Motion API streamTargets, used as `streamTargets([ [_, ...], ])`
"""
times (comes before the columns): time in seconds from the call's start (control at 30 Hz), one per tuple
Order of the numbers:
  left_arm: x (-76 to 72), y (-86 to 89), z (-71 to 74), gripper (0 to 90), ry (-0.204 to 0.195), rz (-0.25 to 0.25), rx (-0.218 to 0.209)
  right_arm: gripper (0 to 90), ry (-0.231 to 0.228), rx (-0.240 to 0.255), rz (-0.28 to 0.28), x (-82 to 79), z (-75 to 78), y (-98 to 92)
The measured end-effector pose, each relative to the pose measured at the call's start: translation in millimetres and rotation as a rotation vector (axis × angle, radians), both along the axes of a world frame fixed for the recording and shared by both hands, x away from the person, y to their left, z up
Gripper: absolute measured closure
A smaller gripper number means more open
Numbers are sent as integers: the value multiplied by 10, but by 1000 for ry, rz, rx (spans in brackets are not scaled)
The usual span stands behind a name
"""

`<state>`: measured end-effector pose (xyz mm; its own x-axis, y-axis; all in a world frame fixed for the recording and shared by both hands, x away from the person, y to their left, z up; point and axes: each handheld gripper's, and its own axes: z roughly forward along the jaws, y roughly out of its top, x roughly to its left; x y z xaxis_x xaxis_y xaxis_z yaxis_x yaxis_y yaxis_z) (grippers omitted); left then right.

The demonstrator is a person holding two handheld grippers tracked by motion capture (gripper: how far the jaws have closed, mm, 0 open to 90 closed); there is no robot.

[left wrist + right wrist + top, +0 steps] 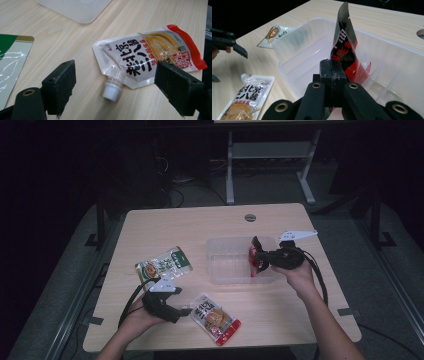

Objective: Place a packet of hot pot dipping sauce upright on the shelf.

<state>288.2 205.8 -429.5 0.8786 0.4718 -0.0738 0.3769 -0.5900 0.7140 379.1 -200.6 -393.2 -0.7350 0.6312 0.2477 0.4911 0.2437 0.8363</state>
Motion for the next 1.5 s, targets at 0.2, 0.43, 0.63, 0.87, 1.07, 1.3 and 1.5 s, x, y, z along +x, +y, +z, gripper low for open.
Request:
streamTargets([
  [0.2,-6,-16,-6,171,9,0,3,867,-5,6,-12,-2,-6,-29],
  [0.43,-8,-21,-26,170,14,-11,12,667,-11,12,-30,-27,35,-33],
  [0.63,-9,-29,-25,170,18,-17,18,516,-20,14,-41,-73,123,-54],
  [0.87,-5,-7,-20,164,25,-15,19,399,-34,-13,-43,-167,237,-80],
  [1.07,1,19,-12,154,24,-8,17,328,-50,-50,-35,-297,299,-148],
  [1.3,-19,45,18,148,3,11,25,288,-70,-93,-54,-500,312,-262],
  [1.5,-68,131,31,148,8,27,35,280,-54,-125,-55,-684,204,-382],
])
